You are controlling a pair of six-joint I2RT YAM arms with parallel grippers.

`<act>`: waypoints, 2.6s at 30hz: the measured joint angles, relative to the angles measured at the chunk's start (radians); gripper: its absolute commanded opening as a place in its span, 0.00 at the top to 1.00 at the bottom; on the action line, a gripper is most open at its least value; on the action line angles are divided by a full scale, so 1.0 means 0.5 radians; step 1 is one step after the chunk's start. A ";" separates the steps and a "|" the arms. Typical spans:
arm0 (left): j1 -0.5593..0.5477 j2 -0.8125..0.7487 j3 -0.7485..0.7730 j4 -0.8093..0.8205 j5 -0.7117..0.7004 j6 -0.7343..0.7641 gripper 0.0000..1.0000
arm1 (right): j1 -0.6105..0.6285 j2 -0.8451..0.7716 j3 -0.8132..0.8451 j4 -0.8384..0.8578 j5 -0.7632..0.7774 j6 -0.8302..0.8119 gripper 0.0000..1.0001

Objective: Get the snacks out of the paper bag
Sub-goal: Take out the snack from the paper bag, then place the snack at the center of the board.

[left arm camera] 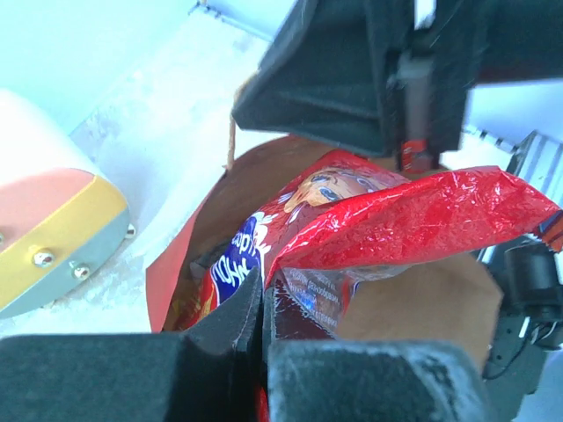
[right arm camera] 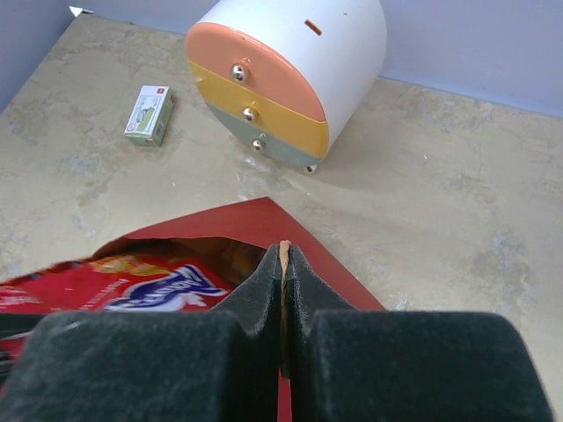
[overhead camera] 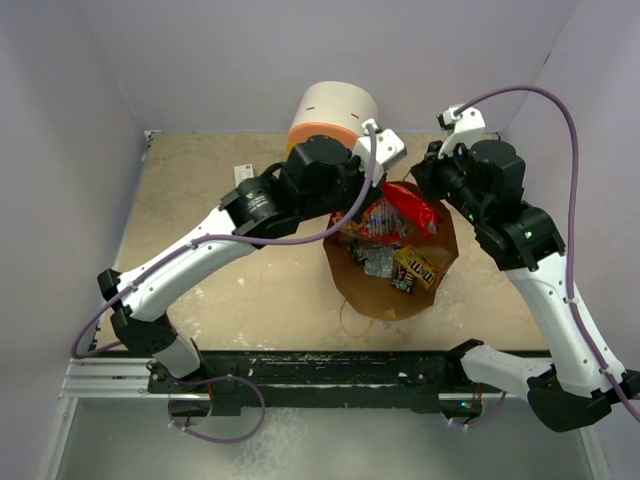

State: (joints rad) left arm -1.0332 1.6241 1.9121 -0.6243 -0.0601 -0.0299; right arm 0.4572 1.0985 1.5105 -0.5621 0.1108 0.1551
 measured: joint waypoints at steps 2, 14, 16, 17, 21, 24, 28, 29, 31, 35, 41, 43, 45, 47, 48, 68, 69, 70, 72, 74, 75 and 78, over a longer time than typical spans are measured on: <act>0.001 -0.021 0.114 -0.065 -0.001 -0.032 1.00 | 0.000 -0.002 -0.002 0.001 0.000 0.000 0.99; 0.004 -0.020 0.578 -0.150 0.008 -0.216 1.00 | 0.000 0.009 0.015 -0.024 0.198 -0.007 1.00; 0.008 -0.020 0.584 -0.126 0.011 -0.237 1.00 | 0.000 0.023 0.037 -0.035 0.231 -0.006 1.00; 0.010 -0.020 0.584 -0.118 0.011 -0.249 1.00 | 0.000 0.029 0.053 -0.047 0.251 -0.007 1.00; 0.011 -0.045 0.554 -0.106 -0.042 -0.272 1.00 | 0.000 0.044 0.107 -0.089 0.367 -0.034 1.00; 0.009 -0.177 0.397 -0.125 -0.181 -0.288 1.00 | 0.000 0.031 0.119 -0.105 0.436 -0.095 1.00; 0.040 -0.401 0.237 -0.278 -0.427 -0.340 1.00 | 0.000 -0.011 0.119 -0.107 0.554 -0.186 1.00; 0.054 -0.454 0.211 -0.323 -0.488 -0.349 1.00 | 0.000 -0.024 0.119 -0.105 0.590 -0.213 1.00; 0.086 -0.562 0.166 -0.420 -0.619 -0.388 1.00 | 0.000 -0.040 0.119 -0.102 0.642 -0.253 1.00; 0.153 -0.674 0.119 -0.588 -0.862 -0.410 1.00 | 0.000 -0.021 0.154 -0.099 0.692 -0.320 1.00; 0.538 -0.633 0.079 -0.850 -1.050 -0.437 1.00 | 0.000 0.031 0.185 -0.059 0.690 -0.433 1.00; 0.768 -0.599 -0.018 -0.878 -1.009 -0.436 1.00 | 0.000 0.034 0.185 -0.048 0.686 -0.475 1.00; 0.977 -0.552 -0.123 -0.883 -0.970 -0.435 1.00 | 0.000 0.034 0.185 -0.035 0.686 -0.513 1.00; 1.176 -0.482 -0.217 -0.876 -0.954 -0.436 1.00 | 0.000 0.034 0.185 -0.027 0.686 -0.545 1.00; 1.257 -0.449 -0.259 -0.865 -0.959 -0.436 1.00 | 0.000 0.034 0.185 -0.027 0.687 -0.562 1.00; 1.655 -0.582 -1.559 -0.139 -0.420 -0.510 0.82 | 0.000 0.105 0.213 -0.023 0.686 -0.761 1.00; 1.651 -0.582 -1.617 -0.084 -0.267 -0.617 0.77 | 0.000 0.105 0.213 -0.022 0.684 -0.755 1.00; 1.647 -0.583 -1.694 -0.001 -0.110 -0.718 0.71 | 0.000 0.105 0.213 -0.022 0.676 -0.741 1.00; 1.643 -0.583 -1.898 0.211 0.188 -0.941 0.55 | 0.000 0.099 0.208 -0.021 0.632 -0.699 1.00; 1.643 -0.583 -2.110 0.400 0.445 -1.118 0.44 | 0.000 0.089 0.198 -0.027 0.568 -0.658 1.00; 1.643 -0.582 -2.207 0.448 0.558 -1.183 0.39 | 0.000 0.085 0.194 -0.031 0.533 -0.641 1.00; 1.643 -0.599 -2.333 0.424 0.774 -1.264 0.28 | 0.000 0.072 0.175 -0.053 0.411 -0.602 1.00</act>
State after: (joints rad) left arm -0.2119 1.3247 0.7456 -0.4122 0.3267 -0.6621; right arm 0.4572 1.1343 1.5982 -0.5888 0.3164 -0.1459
